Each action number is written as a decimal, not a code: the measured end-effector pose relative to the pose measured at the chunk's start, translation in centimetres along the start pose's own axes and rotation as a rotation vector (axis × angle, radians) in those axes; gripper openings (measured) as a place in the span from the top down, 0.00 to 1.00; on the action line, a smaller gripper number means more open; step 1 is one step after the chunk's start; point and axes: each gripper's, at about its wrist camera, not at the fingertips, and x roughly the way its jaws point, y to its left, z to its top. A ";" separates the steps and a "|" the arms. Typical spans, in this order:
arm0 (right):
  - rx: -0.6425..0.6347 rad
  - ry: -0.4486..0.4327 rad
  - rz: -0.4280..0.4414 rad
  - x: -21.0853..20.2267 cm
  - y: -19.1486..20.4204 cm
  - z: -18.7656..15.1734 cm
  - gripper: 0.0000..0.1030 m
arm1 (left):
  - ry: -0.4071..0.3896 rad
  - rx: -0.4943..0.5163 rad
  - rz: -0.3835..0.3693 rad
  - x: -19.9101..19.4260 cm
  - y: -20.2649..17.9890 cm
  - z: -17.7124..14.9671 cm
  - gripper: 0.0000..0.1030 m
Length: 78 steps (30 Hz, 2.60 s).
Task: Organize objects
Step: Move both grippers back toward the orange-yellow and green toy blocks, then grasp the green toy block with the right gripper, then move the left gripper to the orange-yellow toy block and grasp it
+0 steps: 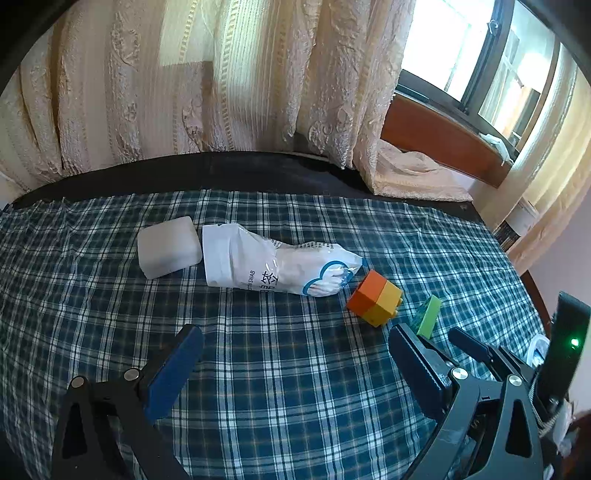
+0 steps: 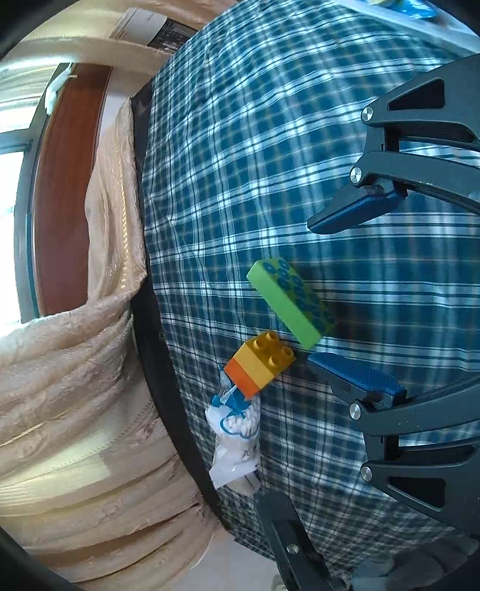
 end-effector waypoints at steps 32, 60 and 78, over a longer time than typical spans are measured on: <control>0.079 0.009 0.011 -1.1 -3.0 -1.3 0.85 | 0.011 0.113 0.048 2.5 -2.2 -1.1 0.01; 0.160 -0.025 0.088 -3.6 -4.9 -4.0 0.84 | 0.054 0.271 0.062 9.2 -7.9 -0.2 0.20; 0.165 -0.027 0.093 -3.6 -4.9 -4.1 0.84 | 0.032 0.260 -0.015 7.0 -8.2 -0.1 0.50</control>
